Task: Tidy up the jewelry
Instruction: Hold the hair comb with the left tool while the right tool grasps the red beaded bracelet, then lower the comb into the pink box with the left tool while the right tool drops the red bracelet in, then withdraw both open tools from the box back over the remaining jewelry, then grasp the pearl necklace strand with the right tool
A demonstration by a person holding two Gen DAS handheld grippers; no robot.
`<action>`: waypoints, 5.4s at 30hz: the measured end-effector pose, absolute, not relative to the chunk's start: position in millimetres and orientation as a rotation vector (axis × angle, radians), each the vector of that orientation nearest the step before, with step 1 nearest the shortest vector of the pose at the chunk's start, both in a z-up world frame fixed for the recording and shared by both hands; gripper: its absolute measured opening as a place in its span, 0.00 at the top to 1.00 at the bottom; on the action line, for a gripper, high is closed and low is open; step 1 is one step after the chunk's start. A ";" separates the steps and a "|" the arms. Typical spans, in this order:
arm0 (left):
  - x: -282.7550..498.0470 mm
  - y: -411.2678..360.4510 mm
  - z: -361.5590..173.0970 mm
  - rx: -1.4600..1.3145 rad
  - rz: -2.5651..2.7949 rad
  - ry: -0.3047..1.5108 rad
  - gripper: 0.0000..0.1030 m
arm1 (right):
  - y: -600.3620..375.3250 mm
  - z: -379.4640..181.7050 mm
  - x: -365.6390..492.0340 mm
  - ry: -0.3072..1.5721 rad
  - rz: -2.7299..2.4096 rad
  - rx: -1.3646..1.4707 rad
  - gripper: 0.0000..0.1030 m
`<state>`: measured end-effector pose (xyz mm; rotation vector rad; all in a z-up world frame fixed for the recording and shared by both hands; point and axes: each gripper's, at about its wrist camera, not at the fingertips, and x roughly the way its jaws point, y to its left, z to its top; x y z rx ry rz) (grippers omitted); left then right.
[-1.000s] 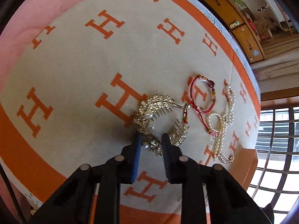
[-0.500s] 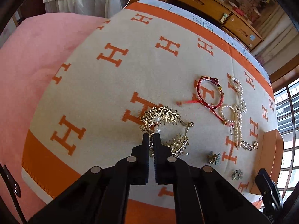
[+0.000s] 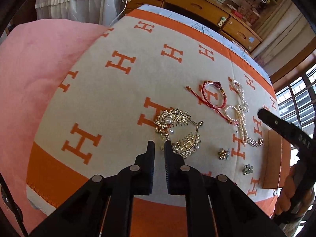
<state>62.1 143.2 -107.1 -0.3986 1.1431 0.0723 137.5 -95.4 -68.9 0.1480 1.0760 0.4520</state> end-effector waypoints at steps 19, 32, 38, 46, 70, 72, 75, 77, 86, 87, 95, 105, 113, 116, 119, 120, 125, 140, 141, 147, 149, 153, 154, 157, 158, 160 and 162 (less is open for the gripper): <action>88.0 155.0 -125.6 -0.447 0.083 1.197 0.82 | -38.2 -95.3 180.3 1.149 0.435 0.022 0.90; 111.5 130.5 -131.6 -0.400 0.123 1.240 0.79 | -137.0 -30.2 113.0 0.949 0.489 0.233 0.90; 115.5 127.0 -135.1 -0.344 0.174 1.239 0.85 | -186.6 -25.2 86.7 0.894 0.450 0.311 0.90; 108.1 108.7 -119.8 -0.280 0.136 1.173 0.94 | -272.0 -24.3 55.1 0.813 0.256 0.378 0.90; 119.5 -170.9 -9.8 0.009 -0.456 1.011 0.94 | -350.7 -78.4 10.1 0.879 0.026 0.428 0.69; 124.7 -187.9 -20.7 0.031 -0.464 1.033 0.94 | -356.7 -76.7 2.9 0.865 0.013 0.435 0.69; 133.8 -207.5 -41.0 0.066 -0.481 1.075 0.94 | -365.0 -75.8 -5.3 0.851 -0.003 0.446 0.69; 137.6 -218.7 -51.3 0.086 -0.491 1.096 0.93 | -369.2 -75.8 -9.2 0.844 -0.012 0.451 0.69; 136.0 -210.8 -55.1 0.100 -0.467 1.067 0.54 | -369.0 -73.0 -10.6 0.826 -0.008 0.452 0.69; 133.5 -207.2 -51.4 0.107 -0.457 1.047 0.50 | -367.9 -73.0 -9.6 0.827 -0.005 0.449 0.69; 113.7 -175.1 -32.8 0.133 -0.400 0.970 0.42 | -357.7 -65.5 -6.5 0.823 0.029 0.432 0.69; 80.9 -104.6 -12.9 0.108 -0.257 0.885 0.34 | -331.7 -47.0 -10.5 0.806 0.082 0.389 0.69; 53.4 -26.1 -3.6 0.034 -0.123 0.848 0.33 | -296.8 -25.5 -16.8 0.770 0.130 0.329 0.69; 42.9 -0.1 0.7 0.019 -0.079 0.826 0.33 | -280.5 -16.8 -17.5 0.764 0.156 0.298 0.69; 32.8 25.4 8.4 -0.004 -0.039 0.804 0.33 | -261.1 -3.3 -16.5 0.749 0.190 0.266 0.69; 29.8 33.5 11.7 -0.013 -0.026 0.795 0.33 | -254.9 2.3 -16.0 0.740 0.202 0.254 0.69; 20.4 78.8 26.6 -0.061 0.045 0.758 0.33 | -226.6 30.9 -8.1 0.722 0.271 0.221 0.69; 39.6 161.8 43.3 -0.057 0.217 0.736 0.32 | -165.0 69.5 79.5 0.821 0.359 0.153 0.69; 45.0 164.1 41.7 -0.048 0.228 0.742 0.32 | -160.9 67.1 87.6 0.835 0.361 0.147 0.69; 85.3 166.8 21.3 -0.028 0.233 0.818 0.32 | -138.3 36.9 140.4 0.962 0.377 0.127 0.69; 101.2 164.6 9.6 -0.023 0.221 0.853 0.32 | -132.4 20.9 156.8 1.011 0.375 0.128 0.69; 133.9 155.9 -15.4 -0.007 0.187 0.920 0.32 | -123.4 -10.2 186.2 1.095 0.356 0.110 0.69; 142.7 153.5 -21.9 -0.012 0.172 0.938 0.32 | -121.9 -18.2 193.2 1.115 0.350 0.105 0.69; 165.7 147.1 -41.7 -0.030 0.127 0.992 0.32 | -119.9 -43.3 212.5 1.178 0.328 0.110 0.69; 173.1 143.8 -48.6 -0.034 0.109 1.011 0.32 | -118.6 -51.2 218.4 1.200 0.325 0.109 0.69; 184.7 136.3 -62.7 -0.044 0.090 1.050 0.32 | -117.0 -68.1 228.5 1.243 0.313 0.104 0.68; 192.5 128.9 -73.5 -0.055 0.049 1.074 0.32 | -115.0 -83.2 236.5 1.277 0.307 0.105 0.68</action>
